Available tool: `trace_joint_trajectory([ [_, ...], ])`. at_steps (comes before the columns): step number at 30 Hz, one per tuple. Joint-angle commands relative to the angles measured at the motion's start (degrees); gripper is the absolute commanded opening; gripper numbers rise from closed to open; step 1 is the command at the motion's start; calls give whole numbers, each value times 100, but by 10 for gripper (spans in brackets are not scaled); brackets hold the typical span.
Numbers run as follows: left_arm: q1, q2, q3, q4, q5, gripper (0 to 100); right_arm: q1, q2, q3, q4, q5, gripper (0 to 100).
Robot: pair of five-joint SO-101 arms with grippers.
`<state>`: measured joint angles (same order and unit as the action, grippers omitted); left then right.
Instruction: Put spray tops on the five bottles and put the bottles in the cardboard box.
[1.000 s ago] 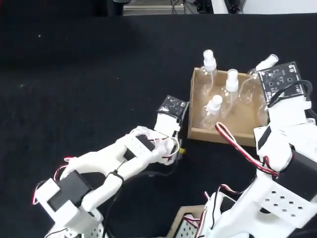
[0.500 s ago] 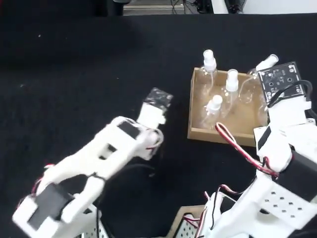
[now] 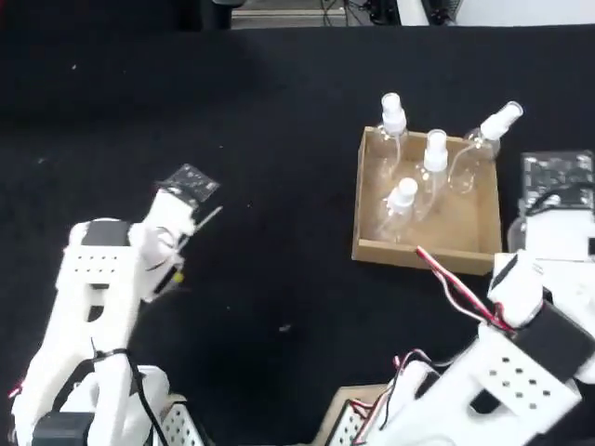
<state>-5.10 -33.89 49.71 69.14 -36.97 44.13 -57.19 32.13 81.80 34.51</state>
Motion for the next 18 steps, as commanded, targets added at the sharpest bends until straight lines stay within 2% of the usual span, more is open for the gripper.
trace_joint_trajectory([
  [1, -558, -185, 180, 53, -888, 30, 545, -145, 567, -677, -281, 10],
  [6, -611, -185, 409, 53, -1319, 30, 774, -488, 1209, -862, -941, 10],
  [11, -760, -185, 426, 62, -1363, 48, 765, -1815, 1692, -853, -1574, 10],
  [13, -840, -185, 426, 62, -1371, 116, 624, -2501, 1807, -712, -1679, 10],
  [16, -910, -185, 374, 62, -1371, 252, -185, -3319, 2088, -422, -1679, 10],
  [18, -919, -237, 338, 62, -1371, 316, -677, -3547, 2369, -615, -1679, 10],
])
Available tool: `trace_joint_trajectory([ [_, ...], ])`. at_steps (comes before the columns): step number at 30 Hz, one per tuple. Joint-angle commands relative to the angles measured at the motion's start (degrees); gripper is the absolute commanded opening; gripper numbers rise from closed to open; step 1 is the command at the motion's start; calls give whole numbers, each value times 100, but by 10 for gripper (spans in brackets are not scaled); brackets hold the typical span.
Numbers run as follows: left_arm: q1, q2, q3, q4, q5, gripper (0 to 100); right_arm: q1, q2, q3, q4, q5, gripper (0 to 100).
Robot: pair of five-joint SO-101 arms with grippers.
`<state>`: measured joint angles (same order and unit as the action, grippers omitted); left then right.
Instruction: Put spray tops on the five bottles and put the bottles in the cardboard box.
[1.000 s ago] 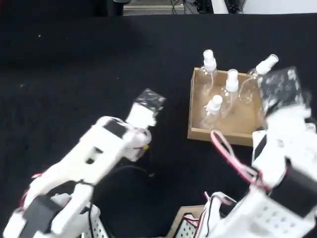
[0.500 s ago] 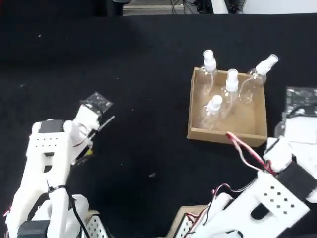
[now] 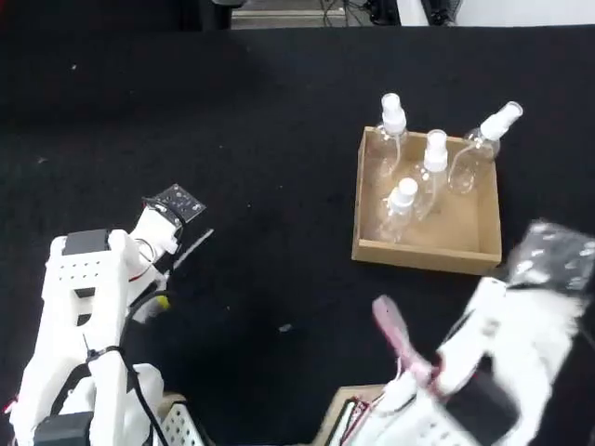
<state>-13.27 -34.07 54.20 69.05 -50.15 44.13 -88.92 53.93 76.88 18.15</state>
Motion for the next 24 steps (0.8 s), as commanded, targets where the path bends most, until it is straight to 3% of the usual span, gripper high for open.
trace_joint_trajectory([
  [1, -101, -229, -171, 105, -53, 325, -844, -391, 330, -185, -44, 10],
  [7, -110, -229, -875, 1002, 35, 273, -1442, -338, 936, -343, -246, 10],
  [11, -110, -229, -1086, 1565, 985, 257, -1477, -356, 875, -325, -290, 10],
  [14, -92, -167, -919, 1547, 1908, 260, -1477, -356, 875, -325, -290, 10],
  [16, -48, -167, -690, 1538, 2110, 260, -1477, -356, 875, -325, -290, 10],
  [24, 40, -176, 31, 1486, 580, 257, -1477, -365, 875, -325, -290, 10],
])
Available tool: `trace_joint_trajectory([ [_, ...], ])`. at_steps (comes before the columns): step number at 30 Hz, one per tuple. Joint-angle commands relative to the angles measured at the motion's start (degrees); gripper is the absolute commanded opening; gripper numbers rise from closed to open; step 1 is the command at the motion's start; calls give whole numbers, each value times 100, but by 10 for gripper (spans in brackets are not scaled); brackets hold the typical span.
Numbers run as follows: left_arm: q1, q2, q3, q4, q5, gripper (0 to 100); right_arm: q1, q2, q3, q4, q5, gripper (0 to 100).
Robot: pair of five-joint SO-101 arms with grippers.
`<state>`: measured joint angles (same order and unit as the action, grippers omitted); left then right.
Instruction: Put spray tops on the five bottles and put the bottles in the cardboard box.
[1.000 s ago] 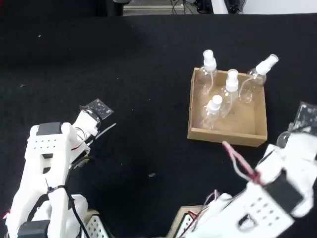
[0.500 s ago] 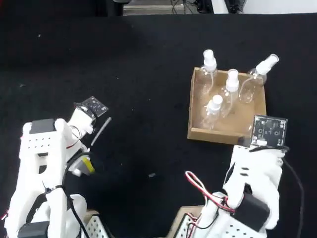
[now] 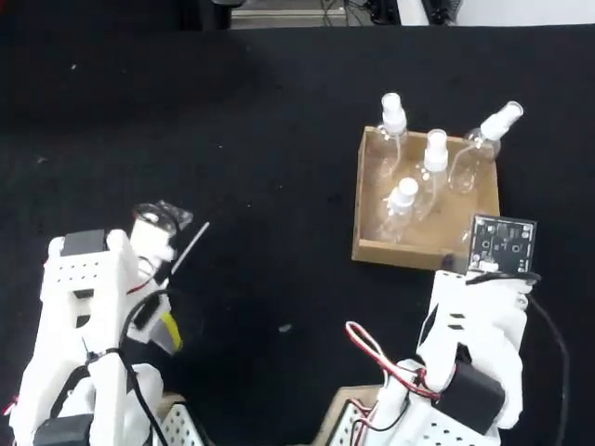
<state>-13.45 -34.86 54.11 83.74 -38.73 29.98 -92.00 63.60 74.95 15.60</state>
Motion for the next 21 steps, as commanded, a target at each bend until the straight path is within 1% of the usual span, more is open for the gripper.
trace_joint_trajectory([
  [1, 48, -105, 75, -141, -580, 257, -62, -57, -92, -132, -35, 10],
  [5, 40, -88, 391, -1011, -563, 257, -62, -57, -84, -132, -35, 10],
  [7, 22, -88, 637, -1538, -413, 257, -53, -57, -84, -132, -35, 10],
  [10, -356, -88, 822, -2215, -220, 258, -44, -57, -75, -132, -35, 10],
  [12, -769, -149, 813, -2532, -220, 258, -35, -57, -75, -132, -26, 10],
  [15, -1411, -158, 549, -2822, -237, 259, -26, -57, -66, -132, -26, 10],
  [17, -1780, -158, 303, -2857, -264, 260, -35, -57, -66, -132, -26, 10],
  [18, -1930, -149, 171, -2857, -360, 260, -35, -57, -66, -132, -26, 10],
  [21, -2273, -97, -75, -2857, -1002, 260, -26, -57, -66, -132, -26, 10],
])
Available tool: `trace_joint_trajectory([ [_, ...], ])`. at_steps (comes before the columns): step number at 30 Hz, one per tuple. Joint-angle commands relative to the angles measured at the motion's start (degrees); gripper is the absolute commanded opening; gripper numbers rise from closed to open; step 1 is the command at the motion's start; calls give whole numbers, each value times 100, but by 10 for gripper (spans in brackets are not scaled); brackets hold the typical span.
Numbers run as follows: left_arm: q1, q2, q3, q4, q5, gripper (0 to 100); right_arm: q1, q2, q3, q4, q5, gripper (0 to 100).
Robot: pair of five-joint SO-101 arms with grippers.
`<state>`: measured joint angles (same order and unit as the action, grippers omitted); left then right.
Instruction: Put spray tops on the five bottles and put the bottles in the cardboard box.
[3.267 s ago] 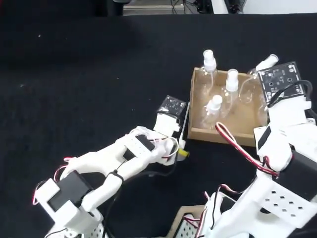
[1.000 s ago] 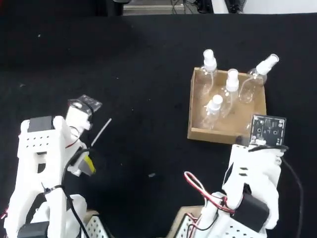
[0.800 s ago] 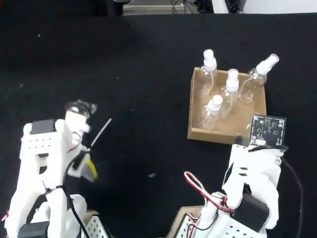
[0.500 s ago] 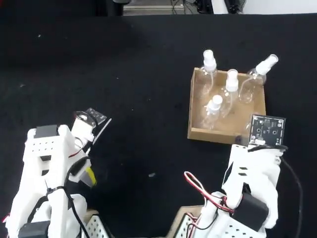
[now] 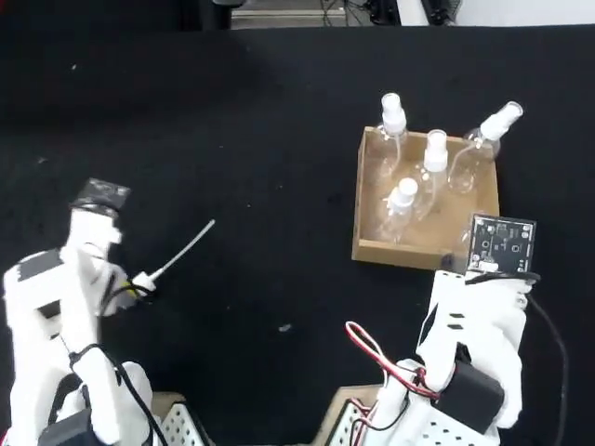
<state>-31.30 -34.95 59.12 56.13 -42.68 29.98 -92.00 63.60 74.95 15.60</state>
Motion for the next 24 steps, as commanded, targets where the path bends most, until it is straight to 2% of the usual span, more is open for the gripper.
trace_joint_trajectory([
  [1, -593, -88, -629, -97, -809, 260, -18, -57, -66, -132, -18, 10],
  [4, -822, -88, -725, -255, -1125, 258, -18, -57, -66, -132, -18, 10],
  [6, -884, -88, -664, -545, -914, 257, -18, -57, -66, -132, -18, 10],
  [8, -875, -141, -593, -589, -387, 257, -18, -57, -66, -132, -26, 10],
  [10, -857, -149, -725, -114, 343, 259, -26, -57, -66, -132, -26, 10],
  [14, -514, -79, -1516, 1626, 1433, 260, -53, -57, -75, -141, -35, 10],
  [18, 505, -79, -1508, 2734, 1134, 257, -53, -57, -84, -141, -35, 10],
  [21, 1068, -79, -1015, 2435, 1002, 257, -35, -57, -75, -141, -35, 10],
  [24, 1147, -79, -382, 1565, 1002, 257, -26, -57, -75, -141, -35, 10],
])
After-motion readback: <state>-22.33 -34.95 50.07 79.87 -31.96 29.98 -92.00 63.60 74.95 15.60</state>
